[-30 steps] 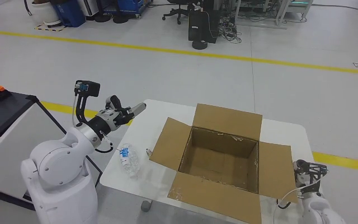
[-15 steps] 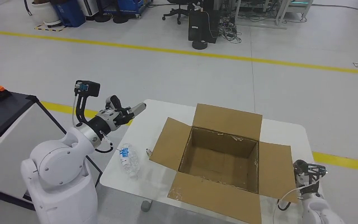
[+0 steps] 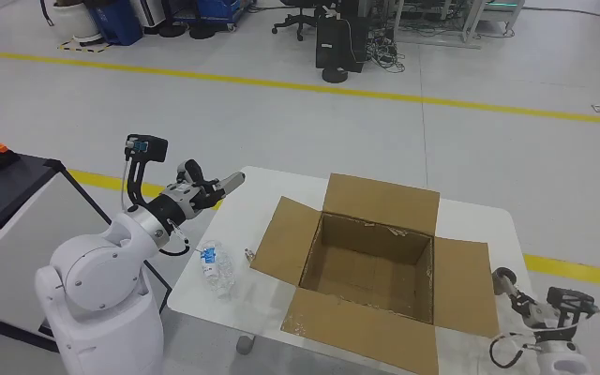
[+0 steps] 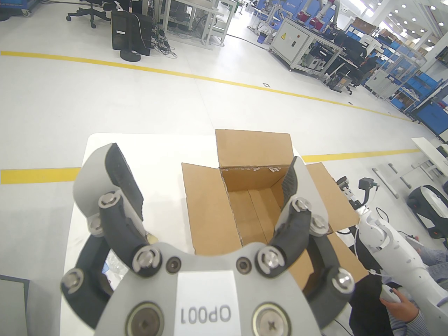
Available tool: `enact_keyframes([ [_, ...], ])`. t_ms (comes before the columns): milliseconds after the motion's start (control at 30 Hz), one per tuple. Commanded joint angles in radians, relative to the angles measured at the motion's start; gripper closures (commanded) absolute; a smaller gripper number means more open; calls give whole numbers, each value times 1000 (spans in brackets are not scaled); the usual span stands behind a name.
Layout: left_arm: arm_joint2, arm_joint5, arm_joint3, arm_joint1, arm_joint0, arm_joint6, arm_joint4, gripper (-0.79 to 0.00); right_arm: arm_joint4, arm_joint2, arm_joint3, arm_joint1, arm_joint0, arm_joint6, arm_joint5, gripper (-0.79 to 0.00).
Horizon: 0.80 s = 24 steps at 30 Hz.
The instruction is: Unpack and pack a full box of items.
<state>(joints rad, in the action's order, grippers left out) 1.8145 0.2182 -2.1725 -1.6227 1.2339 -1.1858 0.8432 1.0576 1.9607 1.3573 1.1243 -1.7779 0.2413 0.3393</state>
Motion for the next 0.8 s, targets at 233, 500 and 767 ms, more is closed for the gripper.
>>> enact_keyframes([
  [233, 0, 0, 0, 0, 0, 0, 0, -785, -84, 96, 95, 6, -104, 64, 31, 0],
  [500, 0, 0, 0, 0, 0, 0, 0, -785, -93, 108, 121, 13, -127, 78, 48, 0],
  [767, 0, 0, 0, 0, 0, 0, 0, -785, -99, 112, 121, 17, -131, 81, 77, 0],
])
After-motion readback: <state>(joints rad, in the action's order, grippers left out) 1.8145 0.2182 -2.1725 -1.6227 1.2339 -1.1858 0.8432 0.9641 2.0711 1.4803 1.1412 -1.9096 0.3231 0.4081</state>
